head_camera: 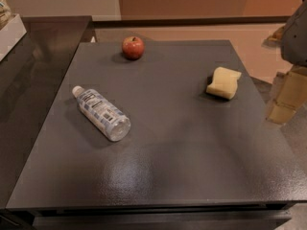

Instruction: Pick blue plastic bottle

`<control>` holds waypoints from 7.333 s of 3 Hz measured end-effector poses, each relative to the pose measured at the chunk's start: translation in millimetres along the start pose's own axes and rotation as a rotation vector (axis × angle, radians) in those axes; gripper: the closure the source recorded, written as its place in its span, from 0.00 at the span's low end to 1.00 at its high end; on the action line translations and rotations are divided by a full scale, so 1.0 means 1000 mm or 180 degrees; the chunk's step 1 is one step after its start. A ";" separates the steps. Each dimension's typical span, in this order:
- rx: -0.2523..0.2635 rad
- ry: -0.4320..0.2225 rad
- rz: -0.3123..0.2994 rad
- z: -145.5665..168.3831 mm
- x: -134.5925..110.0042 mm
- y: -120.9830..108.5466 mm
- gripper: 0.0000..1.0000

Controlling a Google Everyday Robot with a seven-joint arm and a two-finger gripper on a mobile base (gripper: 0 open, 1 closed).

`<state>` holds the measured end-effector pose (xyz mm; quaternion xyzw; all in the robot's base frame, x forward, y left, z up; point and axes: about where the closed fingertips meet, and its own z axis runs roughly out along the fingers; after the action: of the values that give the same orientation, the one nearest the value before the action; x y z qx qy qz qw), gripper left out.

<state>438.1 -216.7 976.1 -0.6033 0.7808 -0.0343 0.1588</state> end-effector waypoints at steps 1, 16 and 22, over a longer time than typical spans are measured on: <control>0.0006 -0.0005 -0.0001 -0.001 -0.001 0.000 0.00; -0.0679 0.1018 0.1377 0.195 -0.320 0.038 0.41; -0.0292 -0.0174 0.0387 0.035 -0.288 -0.049 1.00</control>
Offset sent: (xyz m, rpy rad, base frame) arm 0.0186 0.0413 0.0138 0.0753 0.0383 0.0035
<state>557.7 49.7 1014.7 -0.5622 0.8121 0.0277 0.1540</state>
